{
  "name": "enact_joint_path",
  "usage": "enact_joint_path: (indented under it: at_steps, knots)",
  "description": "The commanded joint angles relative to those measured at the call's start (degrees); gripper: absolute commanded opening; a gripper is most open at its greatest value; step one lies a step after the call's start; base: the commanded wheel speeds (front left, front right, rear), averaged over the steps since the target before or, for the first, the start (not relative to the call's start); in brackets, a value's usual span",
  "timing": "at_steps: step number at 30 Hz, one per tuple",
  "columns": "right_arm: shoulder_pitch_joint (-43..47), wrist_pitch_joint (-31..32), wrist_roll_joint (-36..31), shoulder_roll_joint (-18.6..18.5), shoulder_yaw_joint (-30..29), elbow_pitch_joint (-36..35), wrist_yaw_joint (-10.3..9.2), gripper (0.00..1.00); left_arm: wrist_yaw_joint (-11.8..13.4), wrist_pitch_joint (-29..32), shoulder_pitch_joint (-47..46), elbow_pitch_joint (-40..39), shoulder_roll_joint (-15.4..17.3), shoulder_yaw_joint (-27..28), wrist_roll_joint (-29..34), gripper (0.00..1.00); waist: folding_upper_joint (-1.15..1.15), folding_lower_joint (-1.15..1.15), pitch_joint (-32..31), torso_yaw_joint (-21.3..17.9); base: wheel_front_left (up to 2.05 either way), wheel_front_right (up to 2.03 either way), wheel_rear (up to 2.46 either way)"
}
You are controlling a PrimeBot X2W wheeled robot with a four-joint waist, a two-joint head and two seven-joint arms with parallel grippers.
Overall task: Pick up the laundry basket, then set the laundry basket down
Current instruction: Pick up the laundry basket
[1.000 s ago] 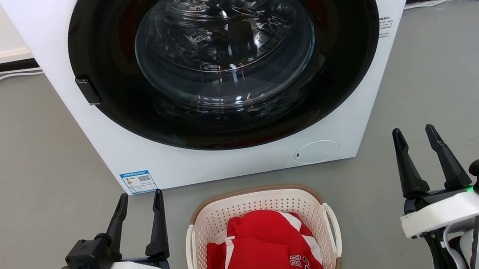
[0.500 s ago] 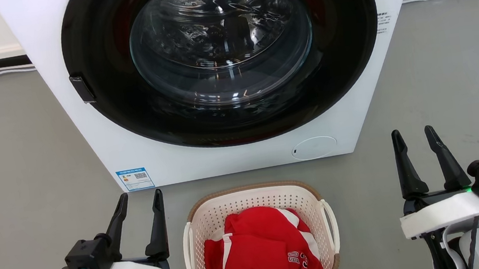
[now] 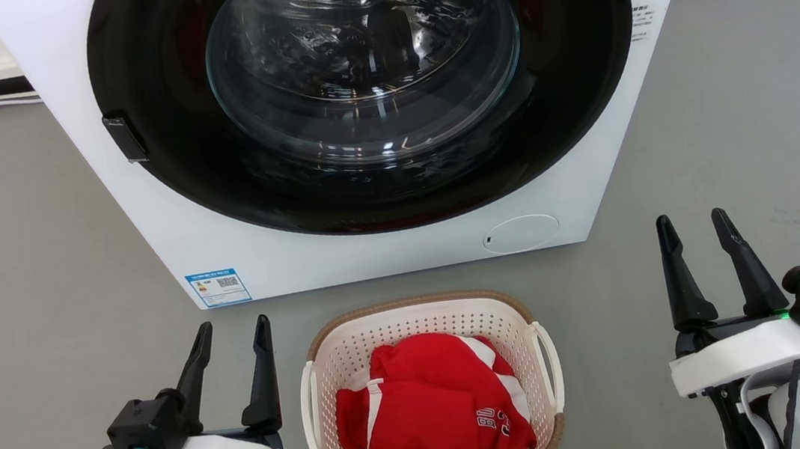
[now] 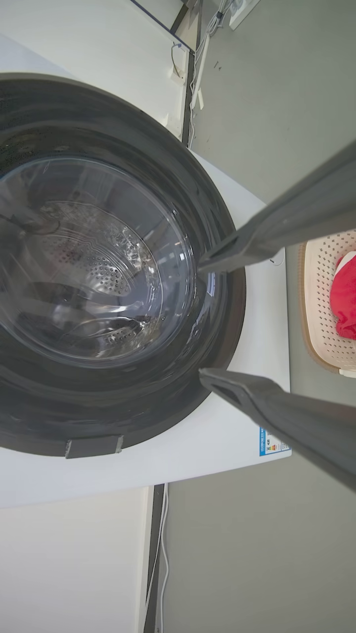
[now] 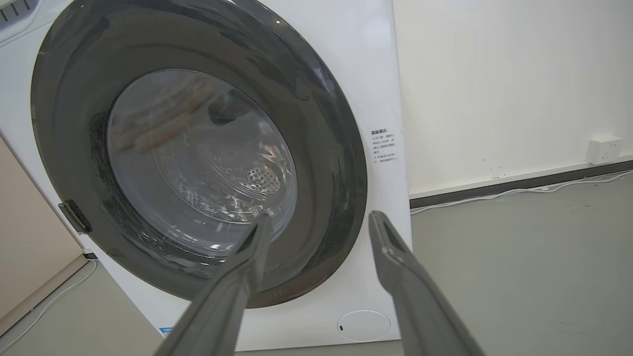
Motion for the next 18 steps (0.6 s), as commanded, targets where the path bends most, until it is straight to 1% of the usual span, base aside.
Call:
enact_joint_path:
  at_steps: [1, 12, 18]
  knots:
    - [-1.74, -0.52, -0.14, -0.08, 0.91, -1.30, 0.01, 1.00, 0.40, -0.35, -2.21, -1.16, 0.50, 1.52, -0.71, 1.00, 0.00, 0.00, 0.26, -0.07, 0.00, 0.00, 0.00]
    - [-2.43, -0.52, 0.23, -0.03, 1.06, -0.69, 0.01, 1.00, 0.44, -0.35, -3.29, -0.19, 0.50, 1.27, -0.98, 1.00, 0.00, 0.00, 2.75, -0.23, 0.00, 0.00, 0.00]
    - [-3.51, -0.52, 0.62, -0.24, 0.91, -0.40, 0.01, 1.00, 0.35, -0.35, -4.95, 0.92, 0.50, 0.85, -0.91, 1.00, 0.00, 0.00, 5.87, -0.01, 0.00, 0.00, 0.00]
